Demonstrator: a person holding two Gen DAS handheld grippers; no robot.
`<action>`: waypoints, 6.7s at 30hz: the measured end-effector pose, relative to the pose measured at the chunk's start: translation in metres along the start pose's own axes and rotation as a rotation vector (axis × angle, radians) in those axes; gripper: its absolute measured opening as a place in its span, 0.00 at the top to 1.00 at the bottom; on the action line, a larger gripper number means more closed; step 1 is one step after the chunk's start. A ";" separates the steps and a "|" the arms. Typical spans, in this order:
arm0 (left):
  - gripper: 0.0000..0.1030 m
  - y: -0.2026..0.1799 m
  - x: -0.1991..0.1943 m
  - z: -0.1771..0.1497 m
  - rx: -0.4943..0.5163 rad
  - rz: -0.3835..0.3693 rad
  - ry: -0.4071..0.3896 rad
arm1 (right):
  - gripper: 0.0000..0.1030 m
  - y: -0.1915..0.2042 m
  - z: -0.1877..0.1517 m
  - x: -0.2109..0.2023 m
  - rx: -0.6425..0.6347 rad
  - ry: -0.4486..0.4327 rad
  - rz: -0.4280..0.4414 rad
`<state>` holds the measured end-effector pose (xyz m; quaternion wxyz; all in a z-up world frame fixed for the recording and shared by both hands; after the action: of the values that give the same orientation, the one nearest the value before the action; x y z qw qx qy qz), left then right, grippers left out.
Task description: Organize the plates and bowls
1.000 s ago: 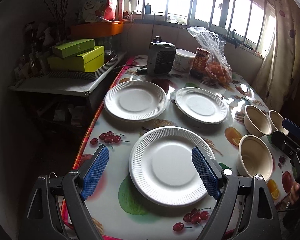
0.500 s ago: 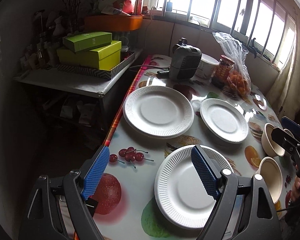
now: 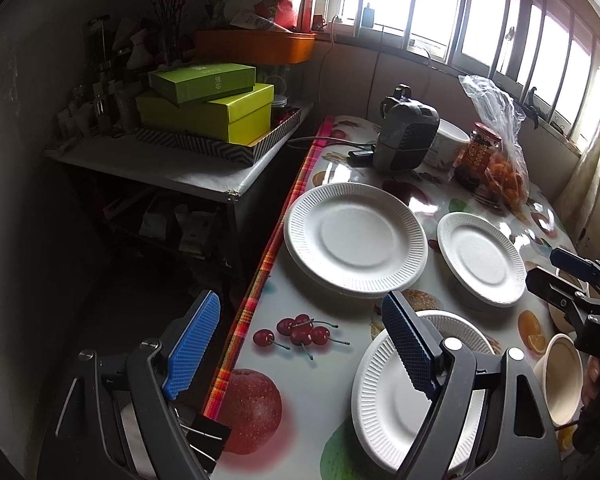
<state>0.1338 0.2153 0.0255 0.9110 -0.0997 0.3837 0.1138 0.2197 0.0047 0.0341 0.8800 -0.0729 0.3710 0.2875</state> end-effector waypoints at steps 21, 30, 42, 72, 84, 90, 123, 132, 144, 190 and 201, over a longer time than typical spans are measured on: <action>0.31 0.025 0.073 0.030 -0.070 -0.034 0.098 | 0.42 -0.020 0.034 0.088 0.030 0.170 0.062; 0.52 0.029 0.111 0.032 -0.090 -0.089 0.184 | 0.51 -0.026 0.029 0.120 0.060 0.278 0.111; 0.52 0.033 0.136 0.033 -0.071 -0.093 0.232 | 0.51 -0.037 0.046 0.129 0.126 0.375 0.178; 0.65 0.046 0.163 0.042 -0.208 -0.174 0.269 | 0.84 -0.037 0.033 0.175 0.295 0.425 0.280; 0.72 0.041 0.161 0.041 -0.235 -0.224 0.280 | 0.86 -0.037 0.033 0.177 0.293 0.430 0.270; 0.77 0.038 0.161 0.041 -0.223 -0.210 0.279 | 0.86 -0.035 0.036 0.174 0.290 0.422 0.273; 0.79 0.029 0.117 0.049 -0.178 -0.180 0.216 | 0.86 -0.028 0.038 0.135 0.289 0.354 0.288; 0.79 0.017 0.094 0.044 -0.137 -0.169 0.196 | 0.86 -0.030 0.029 0.114 0.293 0.340 0.282; 0.79 -0.009 0.071 0.029 -0.095 -0.180 0.195 | 0.86 -0.042 0.007 0.079 0.304 0.331 0.272; 0.79 -0.067 0.054 -0.066 -0.023 -0.206 0.363 | 0.84 -0.065 -0.082 0.033 0.263 0.461 0.203; 0.79 -0.069 0.050 -0.067 0.003 -0.184 0.377 | 0.84 -0.062 -0.085 0.036 0.249 0.472 0.196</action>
<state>0.1416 0.1380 -0.0503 0.8297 -0.1527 0.5368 0.0087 0.2229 -0.0593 -0.0567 0.7396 0.0068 0.6032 0.2984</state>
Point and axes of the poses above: each gripper's, at about its wrist camera, not at the fingertips, and x roughly the way its jaws point, y to its left, z to its top, the point moved 4 cm from there along x, roughly the way its jaws point
